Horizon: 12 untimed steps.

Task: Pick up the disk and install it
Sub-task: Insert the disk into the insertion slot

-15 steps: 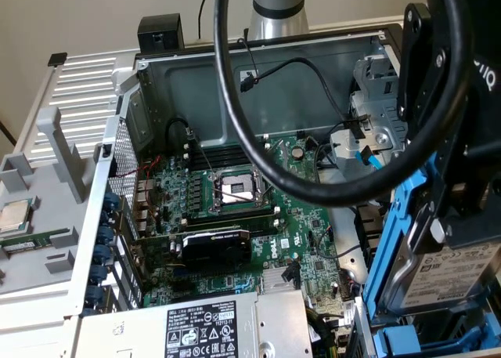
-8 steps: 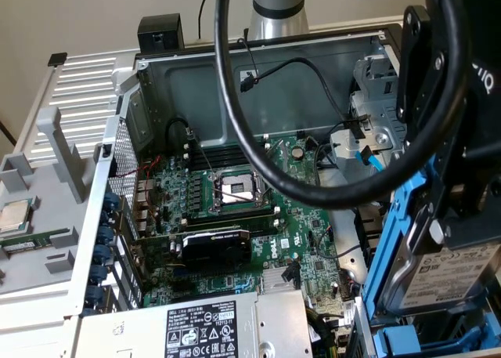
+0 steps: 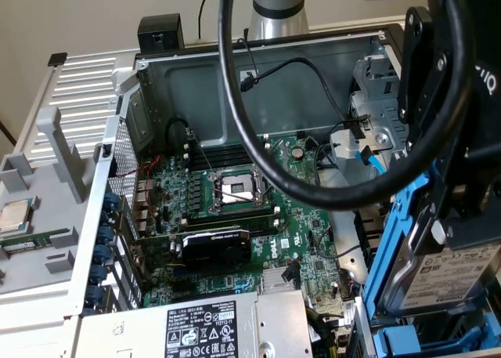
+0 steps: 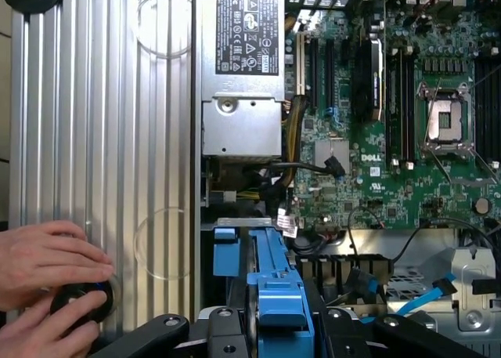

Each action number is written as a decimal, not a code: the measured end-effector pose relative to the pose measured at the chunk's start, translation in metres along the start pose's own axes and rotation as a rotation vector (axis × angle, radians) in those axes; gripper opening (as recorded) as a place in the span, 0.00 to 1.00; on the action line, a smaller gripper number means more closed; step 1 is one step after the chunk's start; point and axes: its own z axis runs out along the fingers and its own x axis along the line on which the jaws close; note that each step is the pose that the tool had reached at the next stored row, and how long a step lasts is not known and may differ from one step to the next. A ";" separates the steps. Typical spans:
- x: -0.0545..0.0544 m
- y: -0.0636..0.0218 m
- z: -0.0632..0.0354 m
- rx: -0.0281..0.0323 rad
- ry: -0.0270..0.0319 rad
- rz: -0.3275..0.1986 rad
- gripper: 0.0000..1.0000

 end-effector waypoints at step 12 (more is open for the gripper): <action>0.000 -0.0001 0.0016 -0.0001 0.0001 0.000 0.37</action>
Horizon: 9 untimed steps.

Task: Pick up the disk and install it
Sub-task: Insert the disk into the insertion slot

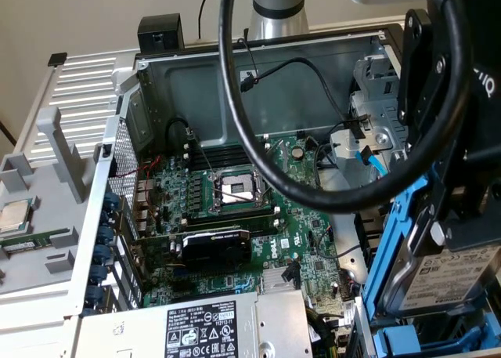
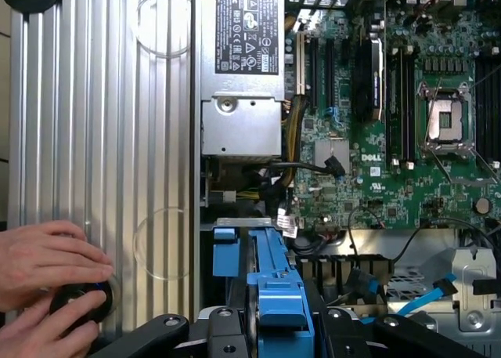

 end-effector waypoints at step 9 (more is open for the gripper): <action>0.000 0.0000 0.0023 0.0000 0.0000 0.000 0.37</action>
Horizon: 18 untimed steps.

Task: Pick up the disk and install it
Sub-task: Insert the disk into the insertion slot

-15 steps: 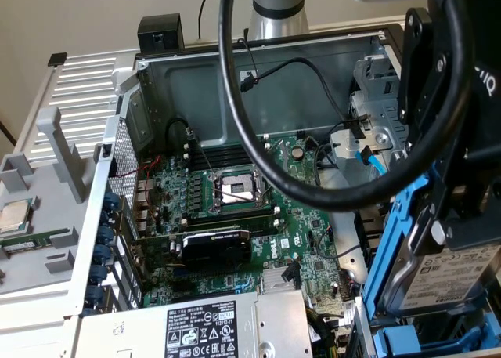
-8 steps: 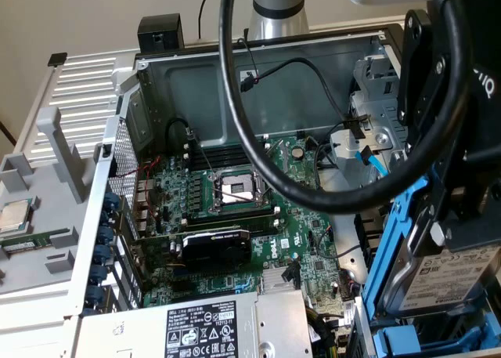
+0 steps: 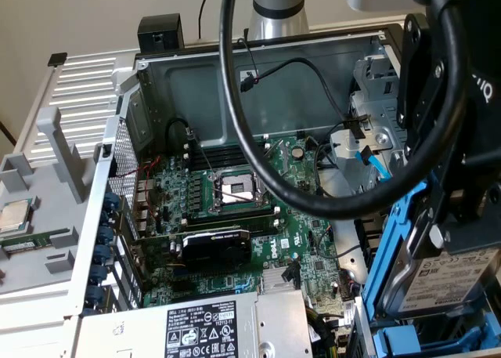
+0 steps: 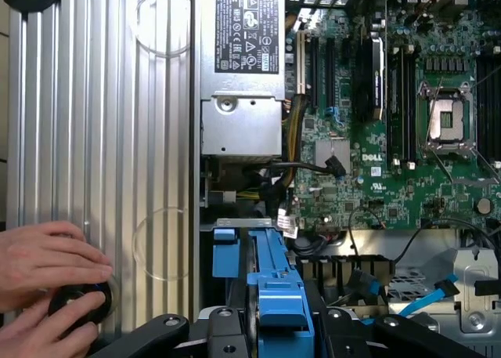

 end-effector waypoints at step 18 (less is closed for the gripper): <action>0.000 -0.0002 0.0050 0.0000 -0.0001 0.000 0.37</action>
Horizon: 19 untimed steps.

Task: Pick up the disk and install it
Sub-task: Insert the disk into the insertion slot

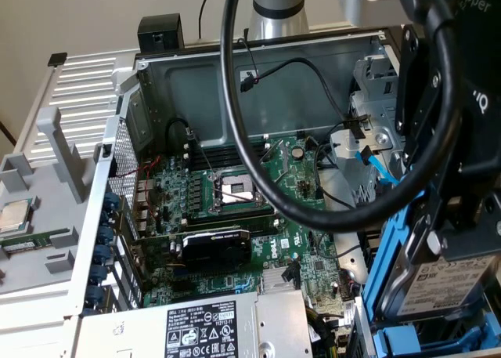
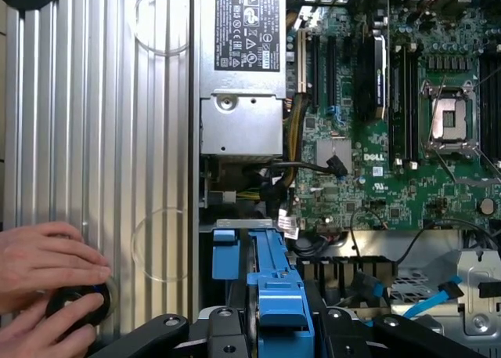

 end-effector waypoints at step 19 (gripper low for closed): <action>0.000 -0.0002 0.0038 -0.0003 0.0000 0.000 0.37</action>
